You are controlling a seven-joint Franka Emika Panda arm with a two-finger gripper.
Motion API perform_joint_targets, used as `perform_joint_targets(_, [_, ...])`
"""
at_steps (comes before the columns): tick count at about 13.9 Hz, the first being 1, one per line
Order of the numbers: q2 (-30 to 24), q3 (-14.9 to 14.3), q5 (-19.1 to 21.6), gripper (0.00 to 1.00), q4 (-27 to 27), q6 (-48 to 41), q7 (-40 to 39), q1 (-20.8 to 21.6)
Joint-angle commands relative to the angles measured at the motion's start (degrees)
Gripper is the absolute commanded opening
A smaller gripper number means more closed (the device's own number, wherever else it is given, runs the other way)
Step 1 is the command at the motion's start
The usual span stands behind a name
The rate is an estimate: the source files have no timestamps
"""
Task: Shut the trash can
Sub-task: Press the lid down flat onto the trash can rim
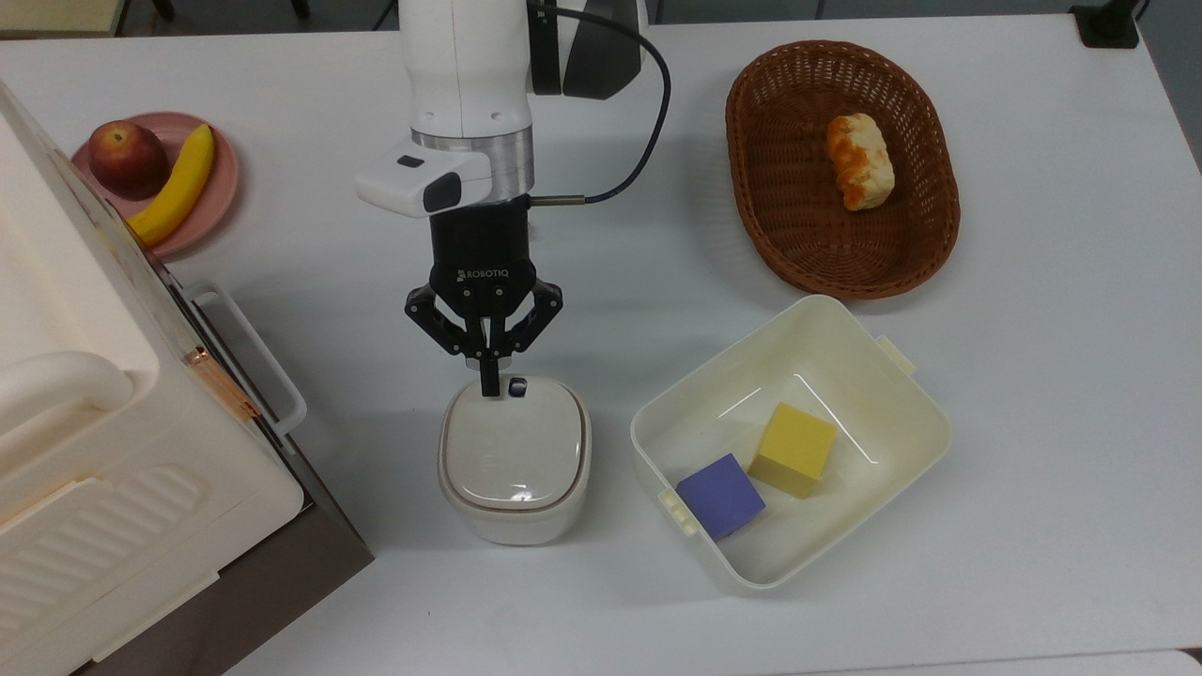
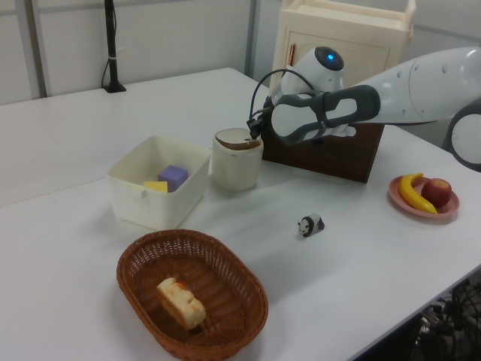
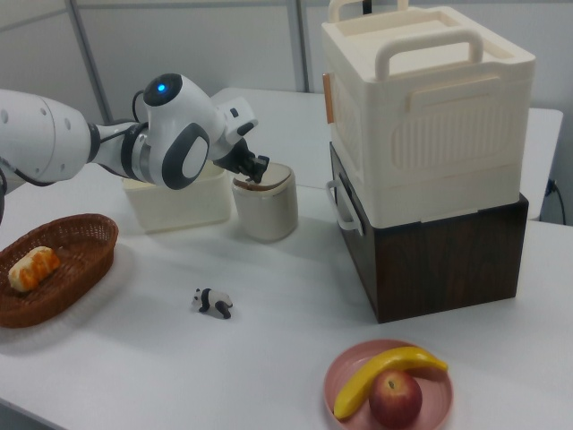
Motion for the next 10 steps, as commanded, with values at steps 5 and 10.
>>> perform_joint_targets(5, [1.38,-0.14,-1.76,0.0,-0.93,-0.06,-0.33,0.21])
perform_joint_targets(10, [2.96,-0.23,-3.07,0.0,-0.84,0.03,-0.33,0.21])
